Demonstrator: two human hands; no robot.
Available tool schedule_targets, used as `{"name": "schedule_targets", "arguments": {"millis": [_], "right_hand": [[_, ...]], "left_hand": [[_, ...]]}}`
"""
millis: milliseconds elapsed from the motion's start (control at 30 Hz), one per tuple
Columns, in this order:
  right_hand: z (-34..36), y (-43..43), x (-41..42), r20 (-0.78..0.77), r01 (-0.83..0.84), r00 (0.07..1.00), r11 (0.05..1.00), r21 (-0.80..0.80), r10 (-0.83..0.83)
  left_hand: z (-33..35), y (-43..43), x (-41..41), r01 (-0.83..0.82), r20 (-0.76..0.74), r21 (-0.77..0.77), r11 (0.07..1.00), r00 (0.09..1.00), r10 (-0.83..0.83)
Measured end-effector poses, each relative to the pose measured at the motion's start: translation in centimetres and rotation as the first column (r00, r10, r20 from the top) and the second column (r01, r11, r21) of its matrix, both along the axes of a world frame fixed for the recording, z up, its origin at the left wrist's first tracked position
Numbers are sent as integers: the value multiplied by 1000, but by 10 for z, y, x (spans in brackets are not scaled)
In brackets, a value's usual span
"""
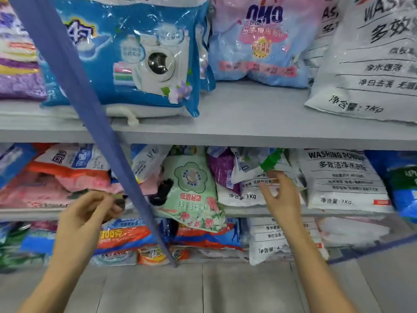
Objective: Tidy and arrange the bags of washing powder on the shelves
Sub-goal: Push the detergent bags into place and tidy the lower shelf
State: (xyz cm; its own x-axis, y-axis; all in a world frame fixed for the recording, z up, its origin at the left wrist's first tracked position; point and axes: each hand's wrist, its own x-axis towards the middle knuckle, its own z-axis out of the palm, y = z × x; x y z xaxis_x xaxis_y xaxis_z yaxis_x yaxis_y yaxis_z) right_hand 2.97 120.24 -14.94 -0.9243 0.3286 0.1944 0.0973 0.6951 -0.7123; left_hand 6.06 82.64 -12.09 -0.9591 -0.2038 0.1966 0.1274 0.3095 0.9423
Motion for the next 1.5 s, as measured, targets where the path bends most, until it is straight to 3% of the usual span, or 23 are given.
{"name": "schedule_targets", "arguments": {"millis": [67, 200, 300, 400, 500, 600, 700, 800, 1000, 1100, 1300, 1400, 1500], "right_hand": [[-5, -7, -32, -55, -127, 988, 968, 218, 142], [-22, -14, -67, 15, -324, 920, 740, 589, 391], [-33, -4, -74, 93, -365, 903, 637, 679, 418], [-34, 3, -76, 97, -332, 922, 633, 699, 376], [-25, 10, -75, 29, -250, 953, 727, 640, 302], [-9, 22, -61, -160, -140, 956, 861, 488, 246], [9, 30, -40, -229, -181, 944, 953, 242, 237], [32, 29, -11, -357, -247, 898, 966, 76, 257], [85, 27, 36, -305, -306, 928, 905, -295, 215], [110, 28, 56, -278, -292, 947, 787, -544, 159], [136, 37, 70, -235, -232, 969, 615, -754, 77], [148, 51, 69, -220, -271, 962, 579, -769, 158], [159, 60, 68, -234, -337, 940, 562, -756, 248]], "left_hand": [[7, 6, 11, -44, -31, -25, 999, 999, 43], [17, 15, 29, -116, -47, -80, 990, 993, 112], [20, 20, 40, -136, -50, -97, 986, 990, 132], [21, 23, 52, -135, -33, -87, 987, 991, 133], [19, 26, 62, -130, -19, -87, 988, 992, 128], [15, 32, 67, -124, 14, -51, 991, 992, 125], [13, 47, 67, -72, 47, -32, 997, 996, 74], [12, 73, 62, 69, 67, -54, 996, 996, -66], [5, 136, 30, 401, 216, -157, 902, 906, -365], [9, 165, 22, 482, 263, -91, 871, 855, -446], [35, 200, 35, 445, 85, 206, 872, 879, -469], [48, 212, 38, 447, 21, 270, 853, 883, -469], [62, 215, 32, 326, -28, 373, 869, 940, -340]]}}
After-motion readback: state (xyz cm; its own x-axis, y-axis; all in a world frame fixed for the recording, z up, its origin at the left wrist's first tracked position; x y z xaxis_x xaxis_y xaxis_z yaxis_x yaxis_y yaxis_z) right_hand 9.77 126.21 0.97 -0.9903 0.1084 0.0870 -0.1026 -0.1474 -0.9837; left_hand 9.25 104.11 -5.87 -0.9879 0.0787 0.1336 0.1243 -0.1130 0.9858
